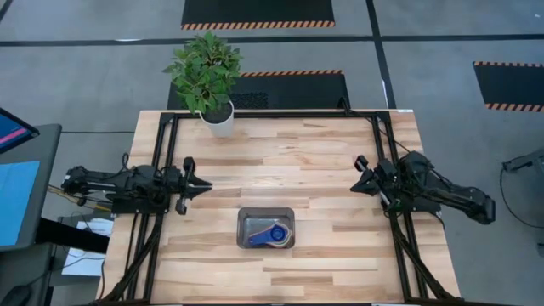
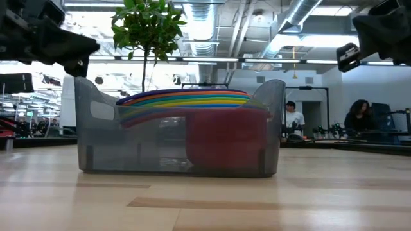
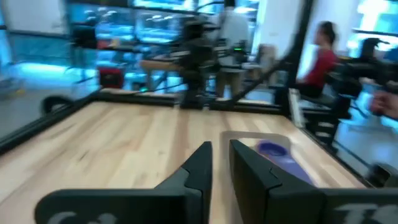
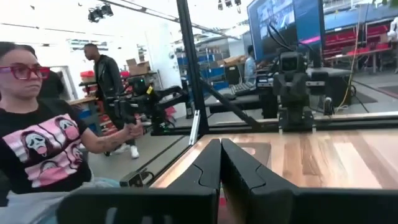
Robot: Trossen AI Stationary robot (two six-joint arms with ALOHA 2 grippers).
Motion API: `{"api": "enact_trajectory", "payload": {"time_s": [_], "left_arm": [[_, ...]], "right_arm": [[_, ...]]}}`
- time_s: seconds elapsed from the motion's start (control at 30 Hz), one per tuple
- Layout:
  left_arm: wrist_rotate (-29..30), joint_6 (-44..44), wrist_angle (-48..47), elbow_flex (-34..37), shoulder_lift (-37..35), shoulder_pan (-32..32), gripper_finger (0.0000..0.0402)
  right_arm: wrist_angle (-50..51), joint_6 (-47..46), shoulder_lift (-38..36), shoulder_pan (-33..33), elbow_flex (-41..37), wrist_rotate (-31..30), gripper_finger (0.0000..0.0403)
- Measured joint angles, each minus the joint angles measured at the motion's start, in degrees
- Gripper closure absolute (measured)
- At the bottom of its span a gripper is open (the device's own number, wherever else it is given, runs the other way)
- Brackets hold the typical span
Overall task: Nest measuring cups in basket
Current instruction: Return to Home Position
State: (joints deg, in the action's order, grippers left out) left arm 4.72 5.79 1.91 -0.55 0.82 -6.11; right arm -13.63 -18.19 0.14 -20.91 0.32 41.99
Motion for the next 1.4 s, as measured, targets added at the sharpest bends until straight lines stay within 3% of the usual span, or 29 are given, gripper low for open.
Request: {"api": "enact_trajectory", "payload": {"time_s": [0.07,1.4], "left_arm": [[-1.93,-0.82,0.22,-0.07,-0.03,0.04,0.0356],[-1.3,-1.51,0.18,0.13,0.06,0.59,0.0356]], "right_arm": [[0.03,0.04,0.0,0.54,0.0,-0.04,0.0367],[0.16,0.19,0.02,1.86,-0.02,-0.04,0.0367]]}}
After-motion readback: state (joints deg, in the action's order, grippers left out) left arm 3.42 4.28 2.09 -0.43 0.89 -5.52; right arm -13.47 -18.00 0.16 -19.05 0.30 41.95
